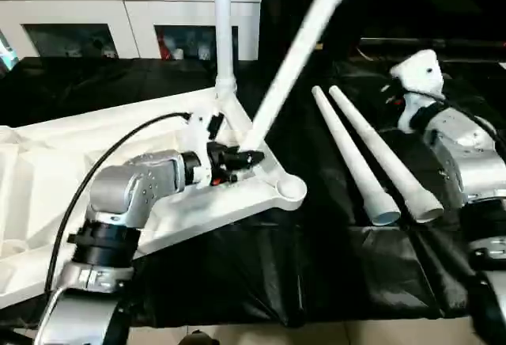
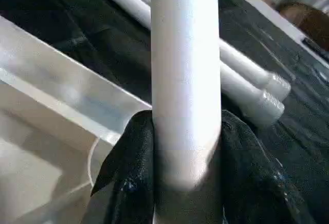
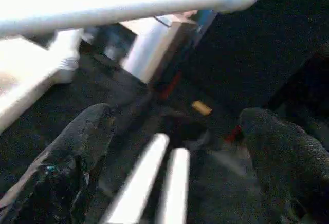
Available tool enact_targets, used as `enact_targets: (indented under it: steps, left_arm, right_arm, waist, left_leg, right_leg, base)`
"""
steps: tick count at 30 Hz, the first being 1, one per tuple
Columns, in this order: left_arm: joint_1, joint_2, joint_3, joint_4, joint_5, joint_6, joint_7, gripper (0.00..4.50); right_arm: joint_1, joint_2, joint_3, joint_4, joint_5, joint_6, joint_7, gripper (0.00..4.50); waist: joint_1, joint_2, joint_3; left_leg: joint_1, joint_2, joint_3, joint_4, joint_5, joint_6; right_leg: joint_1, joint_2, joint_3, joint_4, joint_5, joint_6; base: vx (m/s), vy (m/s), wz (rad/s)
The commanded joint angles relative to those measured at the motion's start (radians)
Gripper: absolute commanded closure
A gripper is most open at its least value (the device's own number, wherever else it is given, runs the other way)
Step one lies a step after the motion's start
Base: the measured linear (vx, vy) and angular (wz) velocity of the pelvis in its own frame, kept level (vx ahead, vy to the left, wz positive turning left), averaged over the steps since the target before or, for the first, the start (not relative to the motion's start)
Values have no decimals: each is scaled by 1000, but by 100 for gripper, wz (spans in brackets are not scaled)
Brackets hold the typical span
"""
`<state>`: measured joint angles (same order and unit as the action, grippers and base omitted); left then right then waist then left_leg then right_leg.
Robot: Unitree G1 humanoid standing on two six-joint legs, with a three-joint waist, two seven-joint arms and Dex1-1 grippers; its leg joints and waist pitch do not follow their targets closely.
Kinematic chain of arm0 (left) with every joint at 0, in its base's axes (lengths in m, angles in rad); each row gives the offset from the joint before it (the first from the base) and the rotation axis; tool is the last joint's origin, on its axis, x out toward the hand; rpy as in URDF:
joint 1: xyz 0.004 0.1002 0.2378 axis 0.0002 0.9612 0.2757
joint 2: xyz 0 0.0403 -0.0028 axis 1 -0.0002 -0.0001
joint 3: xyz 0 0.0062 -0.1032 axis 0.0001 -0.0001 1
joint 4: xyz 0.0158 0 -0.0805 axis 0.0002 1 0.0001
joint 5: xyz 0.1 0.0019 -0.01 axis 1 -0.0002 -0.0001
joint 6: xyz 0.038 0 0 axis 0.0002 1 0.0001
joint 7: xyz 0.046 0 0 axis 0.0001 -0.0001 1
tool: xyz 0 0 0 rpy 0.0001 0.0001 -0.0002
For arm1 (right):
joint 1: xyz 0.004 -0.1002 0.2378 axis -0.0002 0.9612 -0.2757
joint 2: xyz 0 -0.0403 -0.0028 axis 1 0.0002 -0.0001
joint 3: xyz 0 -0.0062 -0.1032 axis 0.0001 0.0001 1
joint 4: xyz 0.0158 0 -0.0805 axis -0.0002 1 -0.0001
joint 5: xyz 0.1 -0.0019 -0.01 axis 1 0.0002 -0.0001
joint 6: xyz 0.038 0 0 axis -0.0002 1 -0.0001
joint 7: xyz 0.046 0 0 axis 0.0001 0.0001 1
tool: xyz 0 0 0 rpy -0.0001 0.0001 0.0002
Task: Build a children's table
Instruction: Insert table leg to table base
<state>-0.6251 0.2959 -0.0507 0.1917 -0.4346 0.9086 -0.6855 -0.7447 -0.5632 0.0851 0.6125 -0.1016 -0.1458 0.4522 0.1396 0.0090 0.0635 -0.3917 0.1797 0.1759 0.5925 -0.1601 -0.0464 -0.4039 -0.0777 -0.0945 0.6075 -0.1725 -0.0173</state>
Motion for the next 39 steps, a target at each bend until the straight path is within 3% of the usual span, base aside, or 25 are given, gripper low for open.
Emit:
enact_targets:
  steps: [1,2,4,6,8,13,24,32,39]
  left_arm:
    - [-28,20,-15,-21,15,2,-26,311]
    - [-33,32,-29,-18,20,2,-39,311]
    - [-35,37,-36,-17,23,1,-47,311]
    - [-37,50,-51,-28,19,9,-68,311]
    - [-36,61,-69,-43,14,17,-87,311]
    - [-27,82,-109,-63,18,21,-121,311]
    - [-22,96,-138,-74,22,20,-151,311]
    - [-6,134,-190,-135,16,17,-218,311]
    - [8,169,-220,-169,14,17,-261,311]
  right_arm:
    - [-18,-43,58,16,-123,-95,-60,22]
    - [-33,-77,102,40,-200,-136,-118,22]
    - [-43,-93,124,58,-240,-164,-151,22]
    - [-65,-125,179,101,-337,-210,-216,22]
    - [-82,-143,216,138,-415,-238,-267,22]
    - [-121,-163,247,199,-502,-284,-418,22]
    - [-170,-152,274,284,-562,-365,-541,22]
    - [-188,-150,309,361,-606,-396,-567,22]
    - [-200,-144,327,413,-627,-418,-596,22]
  waist:
    - [-3,-6,-75]
    - [-5,-6,-75]
    - [-6,-6,-74]
    - [-10,-1,-73]
    - [-13,-2,-74]
    - [-21,-4,-75]
    - [-53,-6,-73]
    - [-56,-8,-74]
    - [-56,-12,-72]
  left_leg:
    - [25,42,-13,-58,-188,1]
    - [23,40,-12,-57,-195,5]
    - [24,39,-12,-57,-204,9]
    - [25,39,-13,-57,-226,10]
    - [26,38,-13,-55,-238,9]
    - [23,37,-13,-54,-234,11]
    - [20,31,-12,-49,-259,18]
    - [19,33,-10,-46,-247,27]
    - [20,32,-9,-46,-259,20]
  right_leg:
    - [50,-72,51,-74,-246,-182]
    - [53,-73,53,-72,-242,-184]
    - [53,-72,52,-74,-256,-179]
    - [52,-69,51,-75,-262,-176]
    - [51,-66,51,-72,-253,-179]
    - [54,-64,52,-66,-213,-181]
    - [55,-58,48,-66,-233,-176]
    - [54,-57,50,-60,-208,-188]
    - [54,-58,51,-61,-241,-177]
  base:
    - [0,0,0]
    - [0,0,0]
    - [0,0,0]
    - [0,0,0]
    - [0,0,0]
    - [0,0,0]
    - [0,0,0]
    - [0,0,0]
    - [0,0,0]
